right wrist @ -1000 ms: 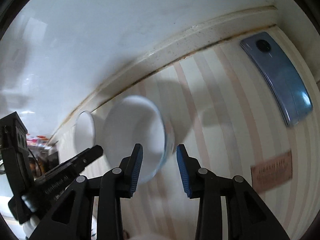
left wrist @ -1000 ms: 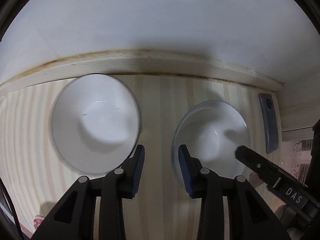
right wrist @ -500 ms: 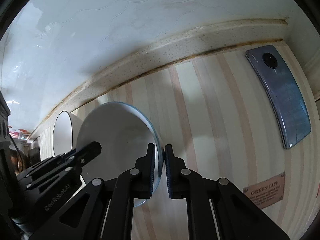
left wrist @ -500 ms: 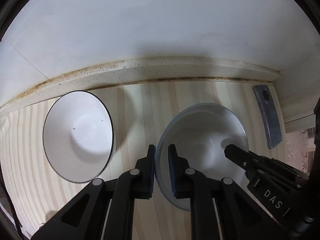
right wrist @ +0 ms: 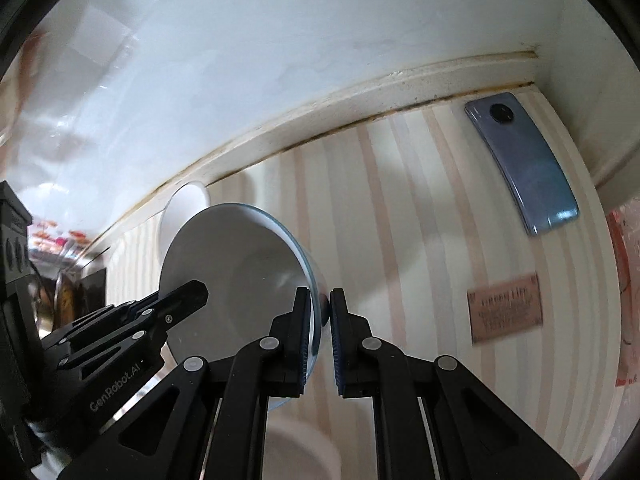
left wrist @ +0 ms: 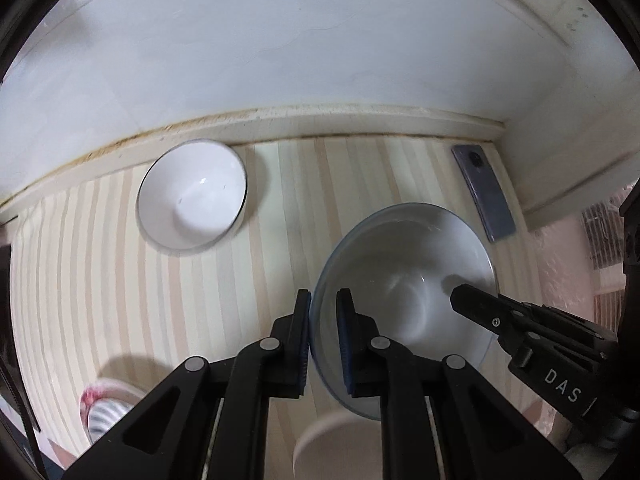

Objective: Organize plates and bowls

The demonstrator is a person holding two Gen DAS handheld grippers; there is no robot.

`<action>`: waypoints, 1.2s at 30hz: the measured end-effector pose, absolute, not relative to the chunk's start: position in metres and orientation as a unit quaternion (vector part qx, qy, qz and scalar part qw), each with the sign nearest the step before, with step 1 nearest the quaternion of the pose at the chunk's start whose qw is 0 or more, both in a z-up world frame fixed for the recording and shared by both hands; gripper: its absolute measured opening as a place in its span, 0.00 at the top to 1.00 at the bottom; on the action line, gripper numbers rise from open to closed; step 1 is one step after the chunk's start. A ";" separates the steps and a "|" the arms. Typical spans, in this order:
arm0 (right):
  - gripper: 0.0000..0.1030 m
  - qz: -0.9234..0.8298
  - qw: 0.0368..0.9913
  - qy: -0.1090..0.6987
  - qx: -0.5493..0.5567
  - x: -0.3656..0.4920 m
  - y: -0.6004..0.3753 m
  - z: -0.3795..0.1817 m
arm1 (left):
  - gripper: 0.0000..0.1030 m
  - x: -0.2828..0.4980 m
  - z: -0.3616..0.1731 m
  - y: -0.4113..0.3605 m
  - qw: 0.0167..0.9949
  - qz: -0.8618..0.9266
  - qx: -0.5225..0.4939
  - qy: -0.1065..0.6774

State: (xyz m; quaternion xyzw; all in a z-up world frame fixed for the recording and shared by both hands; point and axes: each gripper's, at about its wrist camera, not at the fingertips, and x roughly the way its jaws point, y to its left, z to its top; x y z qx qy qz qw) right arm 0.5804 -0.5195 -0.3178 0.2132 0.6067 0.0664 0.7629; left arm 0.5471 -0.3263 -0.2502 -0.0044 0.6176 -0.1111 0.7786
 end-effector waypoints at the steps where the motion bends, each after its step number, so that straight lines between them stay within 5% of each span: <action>1: 0.89 0.070 0.762 0.608 0.212 0.573 -0.518 -0.313 | 0.90 0.539 -0.246 -0.323 0.779 -0.111 -0.006 0.617; 17: 0.89 0.088 0.721 0.653 0.214 0.453 -0.494 -0.313 | 0.90 0.460 -0.265 -0.305 0.737 -0.134 -0.001 0.662; 36: 0.89 0.075 0.683 0.697 0.206 0.448 -0.486 -0.358 | 0.90 0.445 -0.306 -0.308 0.708 -0.119 0.023 0.696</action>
